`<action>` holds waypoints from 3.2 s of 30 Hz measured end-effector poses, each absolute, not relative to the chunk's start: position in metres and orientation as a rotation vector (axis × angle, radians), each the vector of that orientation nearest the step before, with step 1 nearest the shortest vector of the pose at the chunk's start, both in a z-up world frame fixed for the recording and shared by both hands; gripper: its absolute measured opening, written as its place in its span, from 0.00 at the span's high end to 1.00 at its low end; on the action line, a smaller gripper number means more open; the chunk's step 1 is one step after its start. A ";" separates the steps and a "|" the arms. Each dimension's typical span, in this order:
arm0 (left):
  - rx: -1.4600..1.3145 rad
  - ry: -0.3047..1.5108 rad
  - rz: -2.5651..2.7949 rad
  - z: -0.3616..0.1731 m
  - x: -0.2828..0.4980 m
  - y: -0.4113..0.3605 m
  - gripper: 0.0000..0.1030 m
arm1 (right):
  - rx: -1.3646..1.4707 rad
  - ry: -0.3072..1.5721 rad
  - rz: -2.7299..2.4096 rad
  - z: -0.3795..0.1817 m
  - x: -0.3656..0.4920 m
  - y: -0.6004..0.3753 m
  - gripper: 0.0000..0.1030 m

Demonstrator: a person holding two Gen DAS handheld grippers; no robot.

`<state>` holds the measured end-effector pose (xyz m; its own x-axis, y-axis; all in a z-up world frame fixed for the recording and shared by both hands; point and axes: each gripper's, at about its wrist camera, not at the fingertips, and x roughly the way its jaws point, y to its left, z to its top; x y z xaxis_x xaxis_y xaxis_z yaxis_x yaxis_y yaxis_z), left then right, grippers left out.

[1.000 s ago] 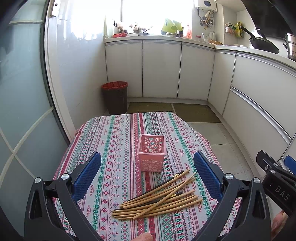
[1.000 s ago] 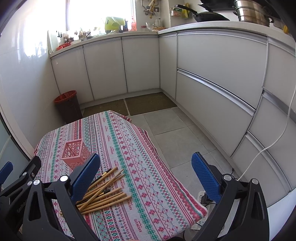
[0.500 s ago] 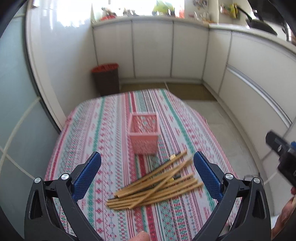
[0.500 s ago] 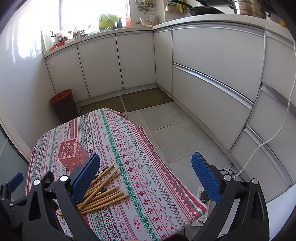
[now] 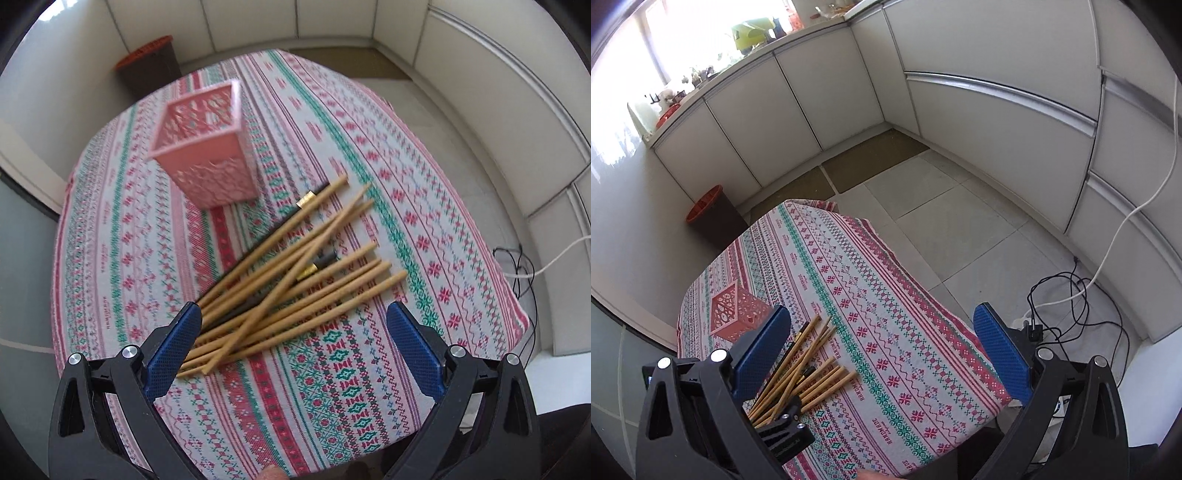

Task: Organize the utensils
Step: 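Lower the left tool onto the chopstick pile and close on chopsticks, then lift the gripped chopsticks with the left tool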

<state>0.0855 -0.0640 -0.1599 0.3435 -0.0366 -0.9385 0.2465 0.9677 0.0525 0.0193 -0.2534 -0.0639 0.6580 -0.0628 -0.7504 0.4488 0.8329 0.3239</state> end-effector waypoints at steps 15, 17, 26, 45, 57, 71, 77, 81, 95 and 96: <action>0.179 1.283 -0.552 -0.176 0.160 -0.128 0.54 | 0.741 0.919 -0.295 -0.095 0.029 -0.295 0.06; 0.205 1.317 -0.555 -0.182 0.175 -0.136 0.60 | 0.750 0.925 -0.294 -0.097 0.031 -0.298 0.06; 0.386 1.389 -0.472 -0.208 0.216 -0.153 0.87 | 0.816 0.996 -0.276 -0.117 0.040 -0.309 0.06; 0.538 1.382 -0.457 -0.240 0.221 -0.168 0.88 | 0.820 1.077 -0.268 -0.132 0.048 -0.305 0.06; 0.312 0.980 -0.456 -0.131 0.115 -0.093 0.89 | 0.974 1.361 -0.215 -0.211 0.063 -0.248 0.30; 0.079 0.780 -0.421 -0.060 0.046 0.036 0.91 | 0.971 1.369 -0.338 -0.234 0.101 -0.183 0.83; 0.042 0.778 -0.438 -0.055 0.042 0.057 0.92 | 0.872 1.349 -0.392 -0.233 0.119 -0.162 0.85; 0.007 0.789 -0.429 -0.056 0.046 0.068 0.92 | 0.804 1.362 -0.430 -0.233 0.122 -0.153 0.92; -0.069 0.704 -0.421 -0.026 0.034 0.069 0.93 | 0.748 1.132 -0.272 -0.171 0.100 -0.183 0.93; -0.075 0.689 -0.421 -0.020 0.032 0.069 0.93 | 0.725 1.091 -0.261 -0.154 0.093 -0.185 0.93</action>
